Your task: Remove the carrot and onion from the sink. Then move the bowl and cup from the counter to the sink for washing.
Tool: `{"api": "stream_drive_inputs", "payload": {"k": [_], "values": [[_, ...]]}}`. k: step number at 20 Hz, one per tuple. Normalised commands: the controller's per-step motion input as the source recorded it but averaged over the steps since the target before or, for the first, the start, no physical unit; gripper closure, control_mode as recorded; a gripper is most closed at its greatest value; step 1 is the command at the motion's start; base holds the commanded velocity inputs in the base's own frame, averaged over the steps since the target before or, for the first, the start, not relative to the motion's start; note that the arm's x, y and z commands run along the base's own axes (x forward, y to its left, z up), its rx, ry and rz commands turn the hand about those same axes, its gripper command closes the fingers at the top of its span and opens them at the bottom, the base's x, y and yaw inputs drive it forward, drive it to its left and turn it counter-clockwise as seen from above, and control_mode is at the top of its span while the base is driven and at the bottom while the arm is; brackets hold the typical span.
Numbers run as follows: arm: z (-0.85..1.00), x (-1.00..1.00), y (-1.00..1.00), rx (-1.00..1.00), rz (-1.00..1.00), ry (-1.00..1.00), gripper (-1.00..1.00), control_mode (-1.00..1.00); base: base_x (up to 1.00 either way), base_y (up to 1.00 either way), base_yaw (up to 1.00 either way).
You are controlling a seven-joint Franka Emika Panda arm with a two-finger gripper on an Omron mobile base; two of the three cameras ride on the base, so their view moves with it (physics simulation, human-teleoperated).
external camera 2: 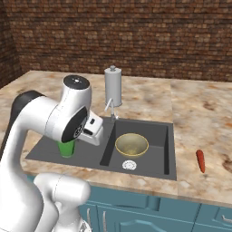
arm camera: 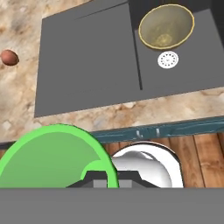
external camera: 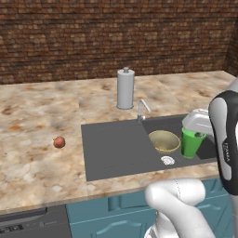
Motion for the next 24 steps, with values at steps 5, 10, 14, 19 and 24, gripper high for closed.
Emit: {"api": "stream_drive_inputs", "payload": {"k": [5,10,14,19,24], "values": [[-0.09,0.22,-0.37,0.00,-0.04,0.00,1.00,-1.00,0.00,0.00,0.00],[-0.10,0.23,-0.36,0.00,-0.06,0.00,1.00,-1.00,0.00,0.00,0.00],[-0.14,0.19,-0.36,0.00,-0.06,0.00,1.00,-1.00,0.00,0.00,0.00],[-0.19,0.20,-0.34,0.00,-0.08,0.00,1.00,-1.00,0.00,0.00,0.00],[-0.24,0.26,-0.22,0.00,-0.07,0.00,1.00,-1.00,0.00,0.00,0.00]]}}
